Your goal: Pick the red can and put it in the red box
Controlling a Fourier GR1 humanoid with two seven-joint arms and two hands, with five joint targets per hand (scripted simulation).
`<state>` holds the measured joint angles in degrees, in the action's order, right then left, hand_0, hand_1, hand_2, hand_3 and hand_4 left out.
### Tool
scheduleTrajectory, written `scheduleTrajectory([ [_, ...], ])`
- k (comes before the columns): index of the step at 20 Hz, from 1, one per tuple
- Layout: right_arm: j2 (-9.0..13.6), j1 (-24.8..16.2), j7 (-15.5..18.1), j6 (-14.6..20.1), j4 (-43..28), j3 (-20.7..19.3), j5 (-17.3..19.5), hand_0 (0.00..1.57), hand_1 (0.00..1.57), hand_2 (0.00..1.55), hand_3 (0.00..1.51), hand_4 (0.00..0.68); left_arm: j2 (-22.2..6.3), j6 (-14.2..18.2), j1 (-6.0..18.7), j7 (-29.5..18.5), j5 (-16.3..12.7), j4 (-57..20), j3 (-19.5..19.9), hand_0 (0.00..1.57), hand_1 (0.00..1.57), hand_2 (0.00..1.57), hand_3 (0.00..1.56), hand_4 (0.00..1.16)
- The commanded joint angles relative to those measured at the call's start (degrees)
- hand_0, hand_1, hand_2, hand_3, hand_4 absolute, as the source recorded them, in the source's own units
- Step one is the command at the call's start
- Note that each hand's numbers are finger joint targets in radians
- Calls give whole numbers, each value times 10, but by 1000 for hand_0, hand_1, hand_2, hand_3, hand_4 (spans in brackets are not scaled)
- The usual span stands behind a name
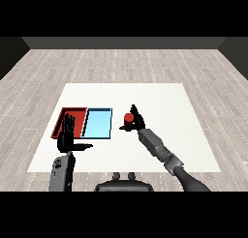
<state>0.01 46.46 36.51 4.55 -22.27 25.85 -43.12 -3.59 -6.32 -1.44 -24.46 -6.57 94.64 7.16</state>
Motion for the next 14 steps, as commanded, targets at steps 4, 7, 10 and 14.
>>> scheduleTrajectory([
  [4, 0, 19, 11, 7, 20, 54, -42, 0, 0, 0, 0, 0, 17, -4, -22, -39, 12, -15, -15, 0, 0, 0, 0, 0],
  [7, 0, 16, -10, 28, 10, 85, -82, 0, 0, 0, 0, 0, -2, -5, 0, -16, -6, -8, 7, 0, 0, 0, 0, 0],
  [10, 0, 21, -31, 61, 18, 71, -97, 0, 0, 0, 0, 0, -24, -44, -32, -43, -36, -8, 32, 0, 0, 0, 0, 0],
  [14, 0, 49, -80, 175, 63, 97, -63, 1503, 1503, 1464, 1411, 534, -10, -20, -24, -11, -22, 8, 16, 0, 0, 0, 0, 0],
])
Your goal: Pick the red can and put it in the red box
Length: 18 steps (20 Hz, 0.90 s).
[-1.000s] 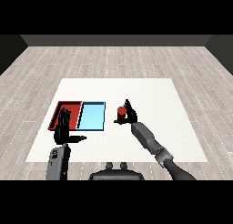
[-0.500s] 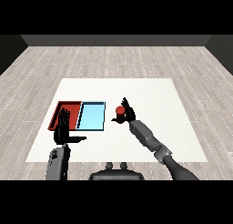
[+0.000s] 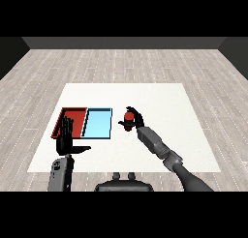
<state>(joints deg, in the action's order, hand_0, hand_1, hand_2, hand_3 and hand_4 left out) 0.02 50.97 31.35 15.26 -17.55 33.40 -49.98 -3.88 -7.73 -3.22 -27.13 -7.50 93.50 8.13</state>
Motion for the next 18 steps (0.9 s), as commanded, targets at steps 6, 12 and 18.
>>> scheduleTrajectory([
  [6, 0, 29, -84, 106, 42, 53, 14, 1480, 1480, 1458, 1412, 531, 8, 12, -11, 1, 22, 10, -15, 0, 0, 0, 0, 0],
  [12, 0, 4, -106, 152, -8, 106, 6, 1526, 1526, 1486, 1416, 527, 7, 2, -16, -2, 6, 13, -8, 0, 0, 0, 0, 0],
  [18, 0, 25, -30, 146, -8, 88, -4, 1508, 1508, 1463, 1394, 540, -14, -5, -3, 32, -8, 34, 3, 0, 0, 0, 0, 0],
])
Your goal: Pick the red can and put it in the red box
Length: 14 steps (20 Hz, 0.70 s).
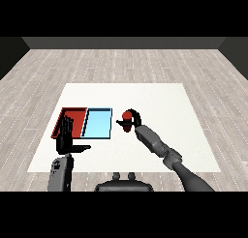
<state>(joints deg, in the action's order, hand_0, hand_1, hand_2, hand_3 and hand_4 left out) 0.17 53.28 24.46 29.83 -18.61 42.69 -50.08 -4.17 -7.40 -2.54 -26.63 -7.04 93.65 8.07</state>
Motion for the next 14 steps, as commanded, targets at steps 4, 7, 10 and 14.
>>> scheduleTrajectory([
  [4, -2, 23, 47, -20, 4, -33, 20, 1519, 1519, 1449, 1392, 589, 13, 11, 22, 18, 10, -16, -18, 0, 0, 0, 0, 0],
  [7, 18, 0, 40, -17, -39, -41, 47, 1536, 1536, 1461, 1394, 580, 27, 21, -12, 12, 44, 28, -54, 0, 0, 0, 0, 0],
  [10, 76, -5, 33, -64, -66, -44, 63, 1511, 1511, 1454, 1378, 551, 13, 7, 0, 43, 24, 39, -46, 0, 0, 0, 0, 0],
  [14, 104, -26, -19, 12, -200, -31, 90, 1527, 1527, 1455, 1375, 570, 33, 16, -14, 63, 56, 53, -93, 0, 0, 0, 0, 0],
])
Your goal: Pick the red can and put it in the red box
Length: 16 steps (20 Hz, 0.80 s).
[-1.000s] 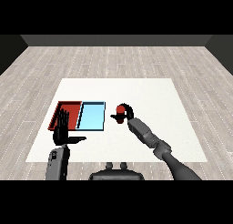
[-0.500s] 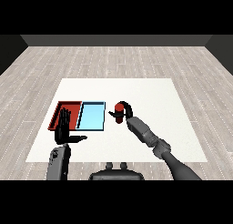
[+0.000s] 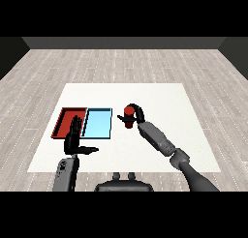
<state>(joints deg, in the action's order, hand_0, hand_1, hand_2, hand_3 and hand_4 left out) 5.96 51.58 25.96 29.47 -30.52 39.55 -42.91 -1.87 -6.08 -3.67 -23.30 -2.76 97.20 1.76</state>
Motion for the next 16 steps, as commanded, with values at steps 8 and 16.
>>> scheduleTrajectory([
  [8, 138, -98, -95, 97, -325, 17, 74, 1519, 1519, 1466, 1398, 568, 14, 3, 35, 131, -1, 44, -83, 0, 0, 0, 0, 0],
  [16, 171, -185, -134, 147, -477, 6, 163, 1504, 1504, 1462, 1403, 581, 18, 39, 14, 197, 23, 106, -153, 0, 0, 0, 0, 0],
])
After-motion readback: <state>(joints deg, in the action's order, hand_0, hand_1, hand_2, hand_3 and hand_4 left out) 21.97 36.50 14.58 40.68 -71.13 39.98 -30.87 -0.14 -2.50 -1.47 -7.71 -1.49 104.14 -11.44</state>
